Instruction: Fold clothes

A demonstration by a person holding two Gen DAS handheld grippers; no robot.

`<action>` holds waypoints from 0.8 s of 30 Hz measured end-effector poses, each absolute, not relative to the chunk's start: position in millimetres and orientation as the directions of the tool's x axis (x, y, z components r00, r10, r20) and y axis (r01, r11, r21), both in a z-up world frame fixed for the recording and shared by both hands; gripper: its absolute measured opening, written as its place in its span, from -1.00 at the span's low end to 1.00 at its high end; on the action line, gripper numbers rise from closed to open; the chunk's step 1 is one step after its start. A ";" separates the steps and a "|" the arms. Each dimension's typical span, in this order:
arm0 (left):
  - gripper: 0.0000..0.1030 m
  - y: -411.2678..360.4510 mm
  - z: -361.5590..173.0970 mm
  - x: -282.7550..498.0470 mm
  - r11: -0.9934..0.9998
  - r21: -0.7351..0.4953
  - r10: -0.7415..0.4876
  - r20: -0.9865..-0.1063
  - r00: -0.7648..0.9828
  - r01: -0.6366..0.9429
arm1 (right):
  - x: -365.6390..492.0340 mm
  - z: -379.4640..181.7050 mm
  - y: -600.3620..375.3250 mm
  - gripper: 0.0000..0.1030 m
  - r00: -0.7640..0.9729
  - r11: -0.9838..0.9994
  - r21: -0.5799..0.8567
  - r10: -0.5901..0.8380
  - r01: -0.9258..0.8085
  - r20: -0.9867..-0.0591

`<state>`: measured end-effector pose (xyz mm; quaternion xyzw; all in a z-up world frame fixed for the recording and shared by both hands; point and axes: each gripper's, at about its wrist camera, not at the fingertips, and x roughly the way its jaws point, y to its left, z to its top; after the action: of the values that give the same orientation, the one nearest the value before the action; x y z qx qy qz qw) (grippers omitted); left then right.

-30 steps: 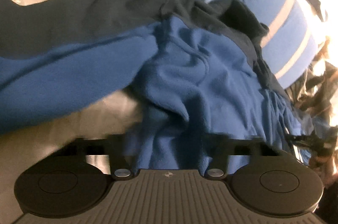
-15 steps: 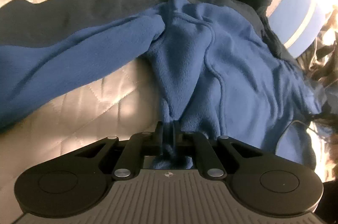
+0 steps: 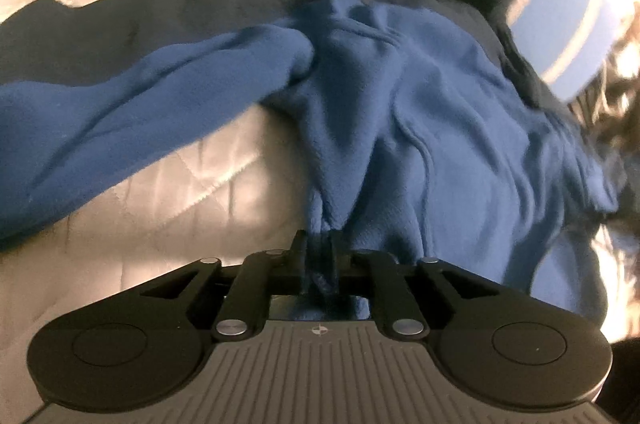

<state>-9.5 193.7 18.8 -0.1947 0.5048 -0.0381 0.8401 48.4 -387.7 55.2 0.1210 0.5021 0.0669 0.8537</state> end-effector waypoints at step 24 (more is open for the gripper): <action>0.41 361.2 105.8 -176.0 0.664 -0.624 0.059 -0.508 0.860 -0.413 | 22.2 141.9 -217.0 1.00 0.792 0.924 0.025 0.341 -0.382 -0.506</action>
<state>-176.0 361.2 105.8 -0.3878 0.2288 0.1336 0.8828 22.2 -217.0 141.9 -0.0391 0.2593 0.1911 0.9459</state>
